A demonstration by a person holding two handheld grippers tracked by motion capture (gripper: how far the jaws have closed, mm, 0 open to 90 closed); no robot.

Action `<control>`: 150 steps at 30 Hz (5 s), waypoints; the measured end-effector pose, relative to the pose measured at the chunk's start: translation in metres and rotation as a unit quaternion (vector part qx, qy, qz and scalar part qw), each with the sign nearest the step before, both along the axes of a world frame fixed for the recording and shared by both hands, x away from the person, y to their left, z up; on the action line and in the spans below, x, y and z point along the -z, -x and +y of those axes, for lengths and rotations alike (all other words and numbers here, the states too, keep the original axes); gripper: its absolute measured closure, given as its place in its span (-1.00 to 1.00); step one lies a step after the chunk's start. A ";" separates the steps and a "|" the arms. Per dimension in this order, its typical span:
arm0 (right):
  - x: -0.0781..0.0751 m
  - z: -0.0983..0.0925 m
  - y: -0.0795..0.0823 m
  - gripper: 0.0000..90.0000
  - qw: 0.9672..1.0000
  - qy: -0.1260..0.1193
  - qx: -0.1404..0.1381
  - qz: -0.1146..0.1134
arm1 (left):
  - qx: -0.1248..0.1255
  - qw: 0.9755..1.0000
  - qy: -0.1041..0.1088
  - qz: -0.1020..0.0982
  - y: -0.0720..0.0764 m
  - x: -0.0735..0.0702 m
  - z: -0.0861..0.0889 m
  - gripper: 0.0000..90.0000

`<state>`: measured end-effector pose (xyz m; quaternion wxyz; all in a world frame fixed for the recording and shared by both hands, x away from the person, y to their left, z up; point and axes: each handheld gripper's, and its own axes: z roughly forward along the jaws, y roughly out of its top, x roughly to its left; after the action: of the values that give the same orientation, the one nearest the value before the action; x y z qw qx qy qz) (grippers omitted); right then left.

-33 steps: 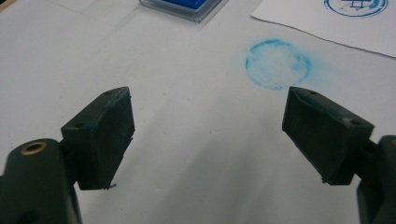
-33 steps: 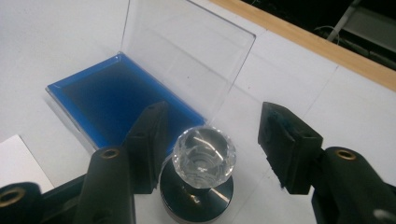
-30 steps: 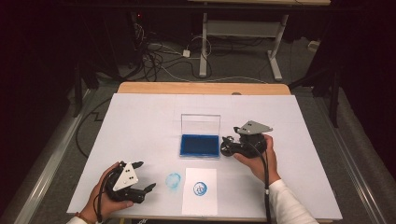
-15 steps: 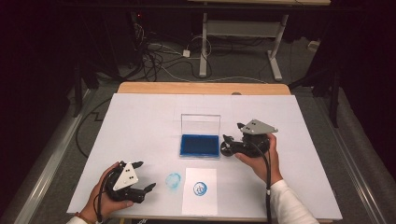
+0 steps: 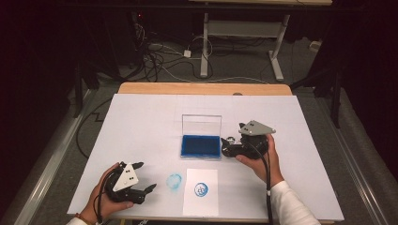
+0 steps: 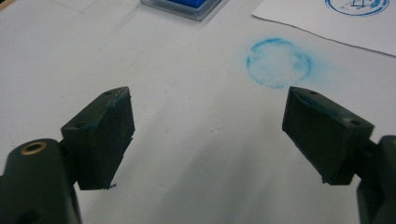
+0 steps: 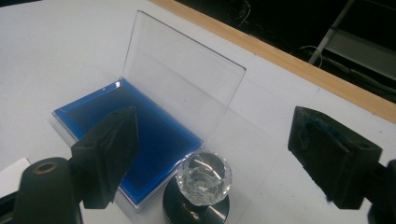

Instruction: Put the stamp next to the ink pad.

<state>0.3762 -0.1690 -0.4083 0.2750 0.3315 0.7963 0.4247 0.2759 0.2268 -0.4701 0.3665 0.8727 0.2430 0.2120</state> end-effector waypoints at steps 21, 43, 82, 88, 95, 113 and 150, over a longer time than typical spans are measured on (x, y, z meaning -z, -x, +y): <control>-0.018 0.000 0.028 -0.60 0.999 -0.002 -0.033 -0.035 | -0.002 1.000 0.001 -0.002 0.000 -0.001 0.001 -0.63; -0.028 -0.009 0.052 -0.58 0.998 0.005 -0.044 -0.048 | -0.002 1.000 -0.001 0.000 0.000 -0.001 0.000 -0.63; -0.025 -0.035 0.085 -0.58 0.996 0.020 -0.049 -0.069 | -0.002 1.000 -0.003 0.000 0.000 0.000 0.000 -0.63; -0.020 -0.038 0.090 -0.58 0.996 0.022 -0.050 -0.072 | -0.001 1.000 -0.005 0.000 0.000 0.000 0.000 -0.63; -0.012 -0.042 0.094 -0.58 0.996 0.020 -0.052 -0.076 | -0.001 1.000 -0.001 -0.002 0.000 -0.001 0.000 -0.63; 0.017 -0.052 0.109 -0.57 0.994 0.059 -0.040 -0.089 | 0.000 1.000 -0.002 -0.003 -0.001 -0.001 -0.002 -0.63; 0.037 -0.088 0.128 -0.63 0.998 0.040 -0.002 -0.056 | 0.000 1.000 -0.007 -0.008 0.001 -0.002 -0.002 -0.63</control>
<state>0.2484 -0.2570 -0.4452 0.3318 0.2945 0.7966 0.4106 0.2751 0.2246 -0.4683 0.3623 0.8736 0.2384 0.2206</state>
